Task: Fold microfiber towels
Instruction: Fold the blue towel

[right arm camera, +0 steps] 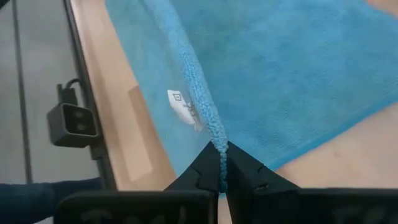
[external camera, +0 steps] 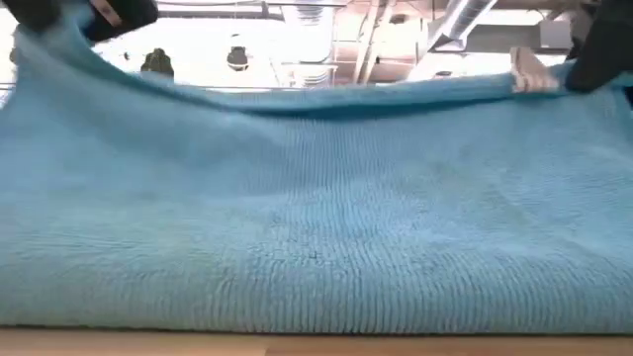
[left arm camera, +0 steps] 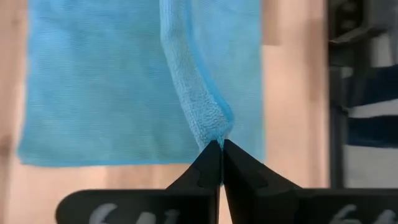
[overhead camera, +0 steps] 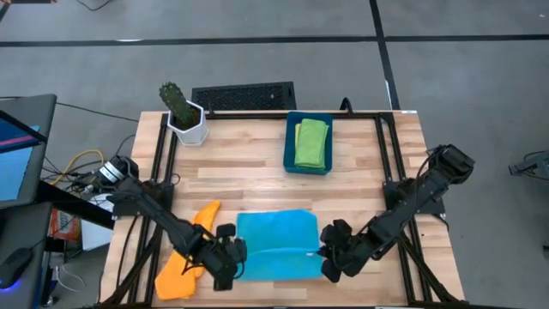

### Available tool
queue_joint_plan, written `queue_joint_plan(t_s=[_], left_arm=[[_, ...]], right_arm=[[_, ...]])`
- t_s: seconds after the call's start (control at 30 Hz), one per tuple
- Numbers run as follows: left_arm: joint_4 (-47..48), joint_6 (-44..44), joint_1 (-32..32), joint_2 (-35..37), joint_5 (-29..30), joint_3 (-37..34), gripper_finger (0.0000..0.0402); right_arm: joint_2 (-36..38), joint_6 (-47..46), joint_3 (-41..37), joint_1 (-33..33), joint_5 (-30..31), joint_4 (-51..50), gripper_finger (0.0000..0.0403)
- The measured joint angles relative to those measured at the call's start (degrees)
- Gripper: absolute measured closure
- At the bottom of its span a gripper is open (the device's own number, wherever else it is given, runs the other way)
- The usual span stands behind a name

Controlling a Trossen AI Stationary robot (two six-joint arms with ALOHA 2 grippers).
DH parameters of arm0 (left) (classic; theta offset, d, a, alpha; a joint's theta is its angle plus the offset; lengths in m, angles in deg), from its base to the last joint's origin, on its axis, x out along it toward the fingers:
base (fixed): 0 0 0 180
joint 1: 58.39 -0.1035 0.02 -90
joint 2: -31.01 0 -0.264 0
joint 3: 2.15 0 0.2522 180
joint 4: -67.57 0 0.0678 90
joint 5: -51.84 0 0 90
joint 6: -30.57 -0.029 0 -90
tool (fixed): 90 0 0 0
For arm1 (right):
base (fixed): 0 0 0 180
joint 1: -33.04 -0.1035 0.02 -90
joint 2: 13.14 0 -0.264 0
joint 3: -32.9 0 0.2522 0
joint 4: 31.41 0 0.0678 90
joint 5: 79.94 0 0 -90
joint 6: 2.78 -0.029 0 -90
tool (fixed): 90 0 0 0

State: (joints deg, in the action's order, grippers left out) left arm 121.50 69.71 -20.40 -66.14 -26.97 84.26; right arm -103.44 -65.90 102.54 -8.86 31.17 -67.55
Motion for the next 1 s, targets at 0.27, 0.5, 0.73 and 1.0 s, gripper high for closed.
queue_joint_plan(t_s=[0.27,0.5,0.73,1.0], left_arm=[[0.0,-0.9,-4.2,0.0,0.3,-3.9,0.0401],[0.5,-2.1,-6.5,0.0,1.4,-5.4,0.0401],[0.6,-5.3,-8.5,0.0,1.3,-5.4,0.0401],[0.6,-8.4,-10.8,0.0,1.7,-5.4,0.0401]], right_arm=[[0.0,6.4,0.0,5.3,0.0,-1.6,0.0365],[0.0,7.9,0.0,9.2,-2.0,-5.5,0.0365],[0.0,7.4,0.1,9.9,-3.4,-8.3,0.0365],[0.0,7.5,0.1,10.8,-3.4,-10.5,0.0365]])
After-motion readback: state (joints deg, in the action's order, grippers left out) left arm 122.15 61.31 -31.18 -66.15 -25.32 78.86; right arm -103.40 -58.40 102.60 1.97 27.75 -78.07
